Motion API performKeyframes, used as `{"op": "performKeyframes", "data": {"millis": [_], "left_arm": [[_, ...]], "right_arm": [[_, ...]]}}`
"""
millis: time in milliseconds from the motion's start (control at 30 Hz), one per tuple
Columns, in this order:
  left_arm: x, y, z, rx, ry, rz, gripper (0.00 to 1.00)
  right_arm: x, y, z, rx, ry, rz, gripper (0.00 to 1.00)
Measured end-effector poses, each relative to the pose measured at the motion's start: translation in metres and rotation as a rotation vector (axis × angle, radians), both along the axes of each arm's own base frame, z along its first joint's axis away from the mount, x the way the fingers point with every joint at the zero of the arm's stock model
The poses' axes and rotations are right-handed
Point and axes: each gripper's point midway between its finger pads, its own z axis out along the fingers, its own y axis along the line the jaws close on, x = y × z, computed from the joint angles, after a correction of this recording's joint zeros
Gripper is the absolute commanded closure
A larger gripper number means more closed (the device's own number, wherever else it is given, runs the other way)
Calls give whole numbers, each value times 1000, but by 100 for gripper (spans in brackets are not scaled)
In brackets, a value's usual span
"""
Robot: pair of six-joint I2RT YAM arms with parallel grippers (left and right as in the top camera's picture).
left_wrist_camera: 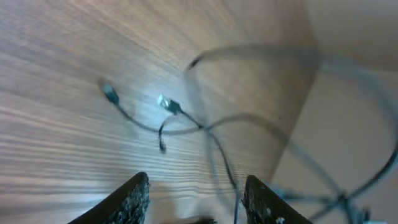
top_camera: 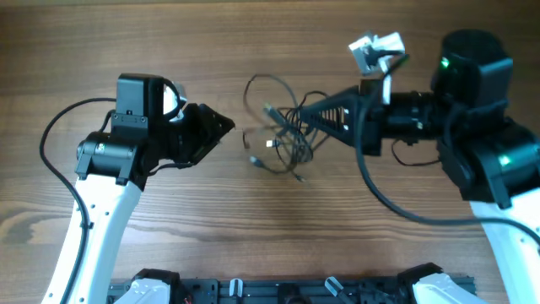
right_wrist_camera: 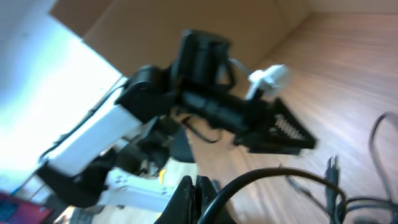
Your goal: Untangle cables
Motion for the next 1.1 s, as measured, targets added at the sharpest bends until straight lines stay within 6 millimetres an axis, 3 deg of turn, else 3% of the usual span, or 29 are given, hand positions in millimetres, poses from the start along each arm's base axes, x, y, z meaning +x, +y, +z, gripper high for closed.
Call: {"op": "performKeyframes", "data": {"millis": [267,400,767,1100], "left_arm": [[9,-25,32,-154,-111,-99,50],[3,-37,43,-231,-123,-163,50],[-25,-67,54,-313,-121,-335,52],[-28,-77,47,-255,-132,-351,55]], "right_arm": [[-9,1,3,21,33,45,96],[-10,1,3,22,35,50,96],[-5,3,4,29,19,54,96],[-5,6,1,42,66,91,96]]}}
